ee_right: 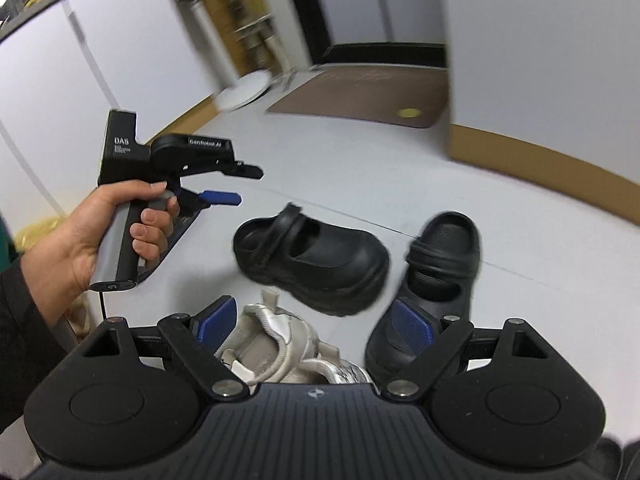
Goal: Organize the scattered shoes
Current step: 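Lower the clog to the floor and open the left gripper, then grasp the black clog by its heel with the right gripper and lift it, then set the held clog down beside the other black clog with the right gripper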
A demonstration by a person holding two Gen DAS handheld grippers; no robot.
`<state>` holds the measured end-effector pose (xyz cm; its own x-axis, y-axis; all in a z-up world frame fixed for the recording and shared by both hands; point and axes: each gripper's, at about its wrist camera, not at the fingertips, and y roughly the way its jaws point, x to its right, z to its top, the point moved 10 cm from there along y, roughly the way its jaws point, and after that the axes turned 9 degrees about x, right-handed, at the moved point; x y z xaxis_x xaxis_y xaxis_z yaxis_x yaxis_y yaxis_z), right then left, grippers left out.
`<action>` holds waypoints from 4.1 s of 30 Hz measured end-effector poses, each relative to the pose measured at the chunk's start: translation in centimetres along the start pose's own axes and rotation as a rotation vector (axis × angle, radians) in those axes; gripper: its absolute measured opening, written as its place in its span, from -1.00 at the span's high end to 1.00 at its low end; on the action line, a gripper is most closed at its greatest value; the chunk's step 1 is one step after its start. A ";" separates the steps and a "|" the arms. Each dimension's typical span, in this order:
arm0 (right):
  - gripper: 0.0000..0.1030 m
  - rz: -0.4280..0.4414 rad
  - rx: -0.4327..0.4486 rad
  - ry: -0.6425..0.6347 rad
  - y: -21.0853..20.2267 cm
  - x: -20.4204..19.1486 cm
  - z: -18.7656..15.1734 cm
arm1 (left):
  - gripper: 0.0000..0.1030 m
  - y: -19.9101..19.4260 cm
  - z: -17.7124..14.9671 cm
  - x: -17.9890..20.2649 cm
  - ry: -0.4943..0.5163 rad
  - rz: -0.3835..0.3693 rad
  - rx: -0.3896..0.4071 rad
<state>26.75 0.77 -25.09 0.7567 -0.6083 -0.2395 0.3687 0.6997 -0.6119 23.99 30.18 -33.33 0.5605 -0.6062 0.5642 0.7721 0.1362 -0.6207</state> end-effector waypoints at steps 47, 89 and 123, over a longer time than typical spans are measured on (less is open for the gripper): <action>-0.97 -0.094 -0.403 -0.497 23.4 -0.4 -2.0 | -0.99 -1.4 0.1 -3.4 0.102 0.123 0.016; -0.60 -0.079 -0.514 -0.417 22.8 -2.0 -1.6 | -0.99 -1.7 -1.8 -5.1 0.038 0.117 -0.053; -0.81 -0.186 -0.459 -0.086 24.4 -0.7 -2.2 | -0.99 -0.6 -3.8 -6.3 0.101 0.166 -0.091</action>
<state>34.05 17.46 -41.50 0.7497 -0.6604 -0.0433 0.2410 0.3333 -0.9115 18.85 30.95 -38.58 0.6415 -0.6571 0.3959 0.6391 0.1723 -0.7496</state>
